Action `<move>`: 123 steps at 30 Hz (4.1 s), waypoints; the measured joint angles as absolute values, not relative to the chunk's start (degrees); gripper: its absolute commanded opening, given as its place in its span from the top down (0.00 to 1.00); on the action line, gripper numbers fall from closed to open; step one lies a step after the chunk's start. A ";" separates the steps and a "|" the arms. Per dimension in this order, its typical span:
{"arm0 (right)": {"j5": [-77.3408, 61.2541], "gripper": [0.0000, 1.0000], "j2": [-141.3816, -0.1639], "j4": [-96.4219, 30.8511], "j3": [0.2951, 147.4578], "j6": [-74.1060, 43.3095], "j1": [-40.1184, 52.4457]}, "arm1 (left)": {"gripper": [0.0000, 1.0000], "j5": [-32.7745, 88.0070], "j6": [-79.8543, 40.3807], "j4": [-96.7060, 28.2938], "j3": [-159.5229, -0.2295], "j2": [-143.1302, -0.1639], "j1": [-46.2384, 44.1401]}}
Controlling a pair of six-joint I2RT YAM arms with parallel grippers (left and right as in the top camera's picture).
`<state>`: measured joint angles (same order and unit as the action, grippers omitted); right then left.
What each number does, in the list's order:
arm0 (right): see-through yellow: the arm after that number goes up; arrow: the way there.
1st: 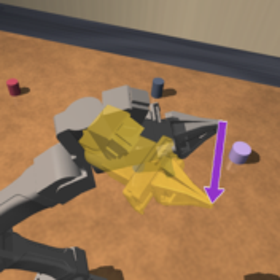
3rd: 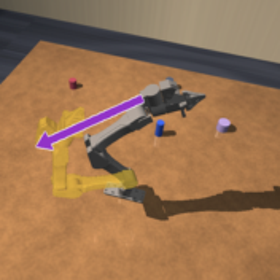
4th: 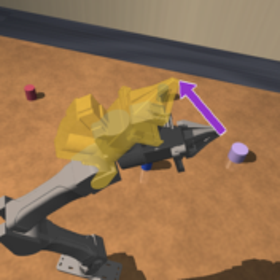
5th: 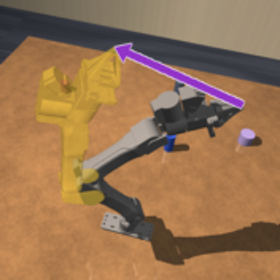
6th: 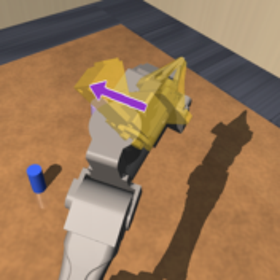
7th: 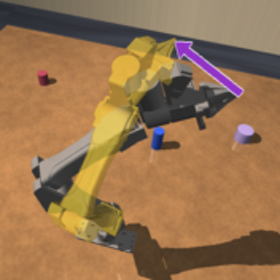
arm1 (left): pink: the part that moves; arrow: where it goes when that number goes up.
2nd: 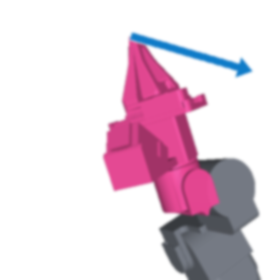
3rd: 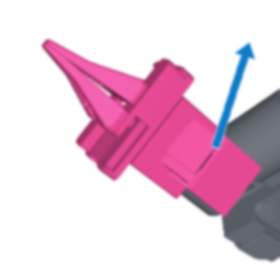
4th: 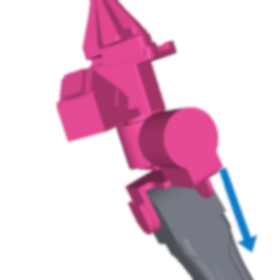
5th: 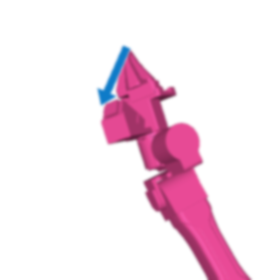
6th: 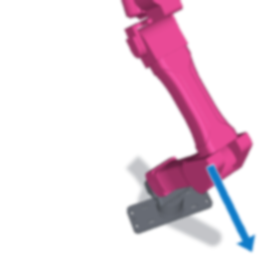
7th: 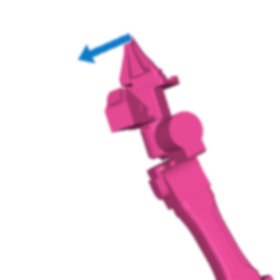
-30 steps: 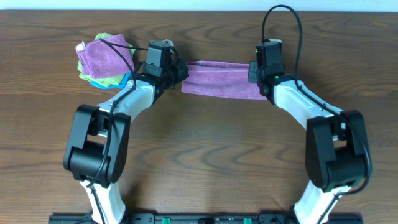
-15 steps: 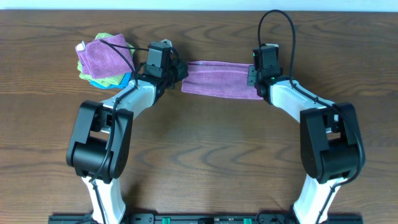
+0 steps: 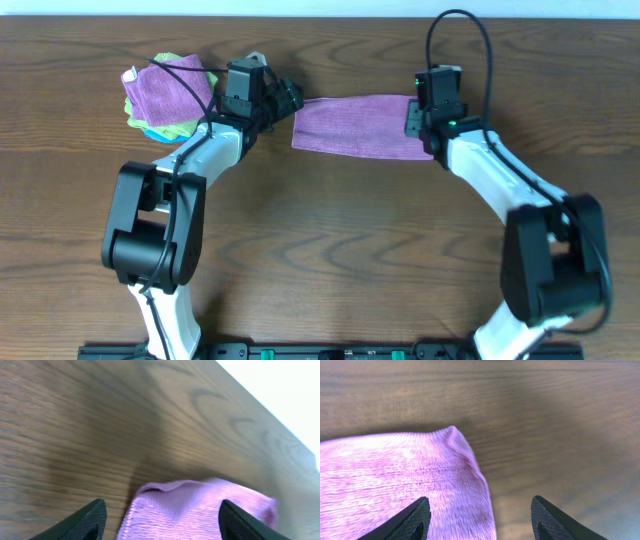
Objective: Fold the cloth
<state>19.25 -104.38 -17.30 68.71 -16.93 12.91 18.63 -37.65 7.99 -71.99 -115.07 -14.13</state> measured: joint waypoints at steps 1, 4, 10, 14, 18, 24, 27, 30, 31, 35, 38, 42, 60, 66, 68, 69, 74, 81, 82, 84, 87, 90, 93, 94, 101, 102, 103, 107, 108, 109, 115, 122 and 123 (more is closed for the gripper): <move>19.16 0.30 -102.87 -18.92 68.71 -18.26 12.91 | 0.47 19.51 -37.41 7.99 -72.07 -114.63 -14.15; 18.28 0.29 -100.01 -21.82 68.71 -21.47 12.91 | 0.62 21.47 -38.00 8.03 -72.42 -113.58 -14.41; 12.60 0.28 -98.89 -25.43 68.71 -28.38 12.73 | 0.73 22.02 -37.65 7.49 -72.62 -113.14 -17.17; 10.90 0.27 -99.18 -26.00 68.71 -32.58 11.27 | 0.78 19.44 -37.65 6.33 -72.62 -113.21 -19.77; 8.73 0.25 -101.10 -25.98 68.71 -36.05 8.75 | 0.86 17.74 -37.50 6.44 -72.75 -114.19 -21.61; 3.99 0.15 -104.97 -25.98 68.71 -39.16 4.45 | 0.94 16.40 -37.56 6.37 -72.77 -118.78 -21.91; 2.13 0.14 -105.71 -25.93 68.71 -39.62 2.72 | 0.94 16.01 -37.54 6.31 -72.77 -121.25 -21.91; 0.23 0.14 -105.75 -25.30 68.71 -39.70 1.67 | 0.94 15.90 -37.69 6.50 -72.77 -122.85 -21.91; -0.38 0.14 -105.82 -24.99 68.71 -39.70 1.39 | 0.94 15.86 -37.71 6.46 -72.90 -122.89 -21.91; -2.57 0.15 -107.07 -23.55 68.71 -39.68 0.80 | 0.94 15.84 -37.71 6.33 -73.01 -123.02 -21.91; -4.49 0.16 -108.97 -22.31 68.71 -39.68 0.75 | 0.94 15.84 -37.71 5.54 -73.30 -123.02 -21.91; -7.44 0.18 -111.85 -20.14 68.71 -39.72 0.75 | 0.94 15.86 -37.71 4.08 -73.89 -123.02 -21.91; -17.34 0.77 -116.68 -11.77 69.71 -39.68 2.48 | 0.94 15.90 -37.78 2.83 -74.32 -123.02 -21.91; -19.35 0.99 -118.15 -8.91 69.41 -37.82 3.25 | 0.94 16.32 -37.78 2.81 -74.35 -123.02 -21.85; -19.90 0.99 -118.15 -8.78 69.30 -37.63 3.25 | 0.94 16.32 -37.78 2.79 -74.35 -123.02 -21.85; -20.18 0.99 -118.13 -8.78 69.28 -37.45 3.27 | 0.94 16.34 -37.78 2.81 -74.35 -123.02 -21.85; -20.84 0.99 -116.53 -8.91 68.79 -37.08 4.08 | 0.94 16.34 -37.76 2.81 -74.35 -123.02 -21.85; -21.08 0.99 -108.84 -7.62 68.71 -36.97 8.43 | 0.94 16.34 -37.78 2.81 -74.35 -123.02 -21.85; -21.15 0.99 -108.33 -7.05 68.71 -36.99 9.28 | 0.94 16.34 -37.78 2.81 -74.35 -123.02 -21.85; -21.17 0.99 -108.25 -5.54 68.73 -36.99 10.76 | 0.94 16.34 -37.78 2.79 -74.35 -123.02 -21.85; -21.04 0.99 -108.27 -3.03 68.71 -37.04 13.76 | 0.94 16.51 -37.78 2.79 -74.35 -123.02 -21.85; -20.40 0.99 -108.27 -0.51 68.73 -37.45 16.91 | 0.94 16.75 -37.78 2.79 -74.35 -123.02 -21.80; -19.57 0.99 -108.27 0.93 68.73 -37.91 18.98 | 0.94 16.97 -37.78 2.72 -74.35 -123.02 -21.74; -19.18 0.99 -108.36 1.72 68.73 -37.95 19.55 | 0.94 17.15 -37.78 2.72 -74.35 -123.02 -21.67; -18.17 0.99 -109.69 4.56 69.12 -38.41 21.71 | 0.94 18.04 -37.78 1.15 -74.35 -122.37 -20.75; -18.09 0.99 -110.76 4.54 69.45 -38.41 22.04 | 0.94 18.04 -37.74 0.43 -74.35 -121.97 -20.40; -18.04 0.99 -111.63 4.51 69.73 -38.41 22.33 | 0.94 18.02 -37.69 0.01 -74.35 -121.60 -20.03; -17.98 0.99 -115.11 4.45 71.50 -38.44 23.57 | 0.94 18.02 -37.52 -1.80 -74.32 -119.20 -18.39; -18.00 0.99 -115.68 4.40 71.77 -38.44 23.81 | 0.94 18.02 -37.45 -2.39 -74.35 -118.34 -17.96; -17.98 0.99 -116.09 4.36 72.10 -38.44 24.05 | 0.94 18.02 -37.34 -2.83 -74.32 -117.54 -17.58; -16.40 0.88 -117.84 4.71 73.89 -38.50 25.50 | 0.94 18.02 -36.10 -4.34 -74.32 -112.29 -15.40; -16.82 0.56 -117.93 7.42 74.76 -38.68 27.22 | 0.94 18.02 -35.57 -5.13 -74.32 -110.45 -13.80; -17.41 0.55 -117.93 7.44 75.16 -38.74 27.38 | 0.94 18.02 -35.55 -5.23 -74.32 -110.45 -13.61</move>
